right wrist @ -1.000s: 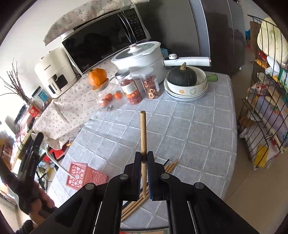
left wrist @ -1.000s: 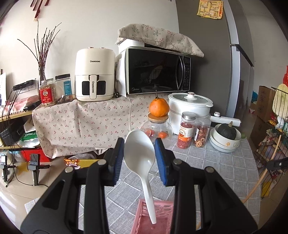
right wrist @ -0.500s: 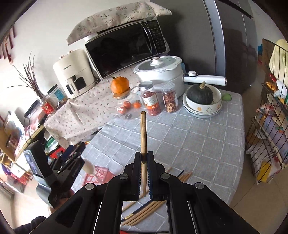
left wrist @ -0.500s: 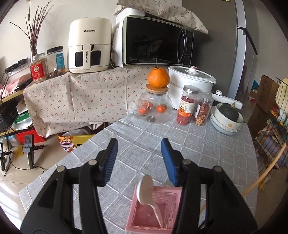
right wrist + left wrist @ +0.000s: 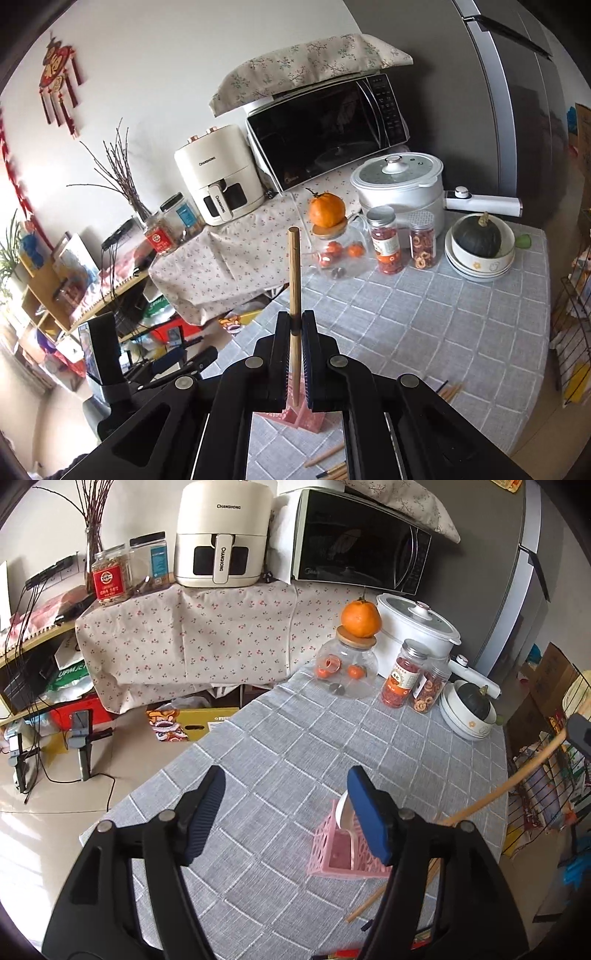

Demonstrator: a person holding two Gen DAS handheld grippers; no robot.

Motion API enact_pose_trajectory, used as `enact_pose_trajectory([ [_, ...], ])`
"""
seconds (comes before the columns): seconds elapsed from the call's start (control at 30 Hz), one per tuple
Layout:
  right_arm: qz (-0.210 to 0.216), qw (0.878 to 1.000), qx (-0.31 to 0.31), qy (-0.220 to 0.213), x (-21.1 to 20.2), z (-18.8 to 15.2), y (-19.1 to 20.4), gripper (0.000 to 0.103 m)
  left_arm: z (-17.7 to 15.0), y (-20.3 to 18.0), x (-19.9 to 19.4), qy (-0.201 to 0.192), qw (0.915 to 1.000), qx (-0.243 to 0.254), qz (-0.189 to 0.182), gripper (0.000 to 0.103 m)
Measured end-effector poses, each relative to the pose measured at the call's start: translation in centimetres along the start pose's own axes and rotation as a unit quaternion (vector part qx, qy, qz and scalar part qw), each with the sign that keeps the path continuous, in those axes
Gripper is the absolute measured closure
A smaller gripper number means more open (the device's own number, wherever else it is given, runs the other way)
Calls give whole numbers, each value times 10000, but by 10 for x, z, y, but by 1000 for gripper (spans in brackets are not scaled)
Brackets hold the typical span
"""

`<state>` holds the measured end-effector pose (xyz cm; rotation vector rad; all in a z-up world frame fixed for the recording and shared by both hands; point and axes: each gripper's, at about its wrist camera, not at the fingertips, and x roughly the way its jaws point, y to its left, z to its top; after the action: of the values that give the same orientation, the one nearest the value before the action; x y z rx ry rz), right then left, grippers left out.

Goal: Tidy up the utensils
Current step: 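Drop the spoon into the pink basket with the left tool while the right tool inserts the chopstick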

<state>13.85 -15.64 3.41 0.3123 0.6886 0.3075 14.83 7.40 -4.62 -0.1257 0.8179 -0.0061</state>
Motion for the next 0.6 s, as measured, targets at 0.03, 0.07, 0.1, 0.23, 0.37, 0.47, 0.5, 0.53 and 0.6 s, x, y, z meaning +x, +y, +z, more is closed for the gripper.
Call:
enact_pose_trajectory([
  [0.03, -12, 10000, -20, 17, 5, -1, 2, 97, -2, 2, -1, 17, 10000, 26, -23, 33],
  [0.07, -57, 10000, -43, 44, 12, -3, 4, 97, -3, 2, -2, 46, 10000, 73, -35, 31],
  [0.1, -148, 9998, -94, 74, 20, -6, 6, 97, -5, 2, -2, 82, 9999, 134, -55, 29],
  [0.23, -375, 9985, -338, 223, 48, -18, 12, 97, -13, 2, 3, 273, 9990, 359, -14, 28],
  [0.37, -404, 9975, -335, 467, 68, -27, 9, 97, -18, 2, 7, 456, 9980, 427, -12, 28],
  [0.47, -309, 9973, -250, 611, 77, -32, 5, 97, -19, 0, 7, 475, 9977, 486, -32, 28],
  [0.5, -280, 9973, -231, 645, 80, -34, 3, 97, -19, -1, 6, 481, 9975, 510, -37, 28],
  [0.53, -247, 9972, -212, 674, 82, -36, 3, 96, -20, -2, 6, 494, 9973, 535, -42, 28],
  [0.6, -105, 9970, -124, 761, 85, -38, 0, 96, -21, -3, 6, 531, 9969, 578, -64, 28],
])
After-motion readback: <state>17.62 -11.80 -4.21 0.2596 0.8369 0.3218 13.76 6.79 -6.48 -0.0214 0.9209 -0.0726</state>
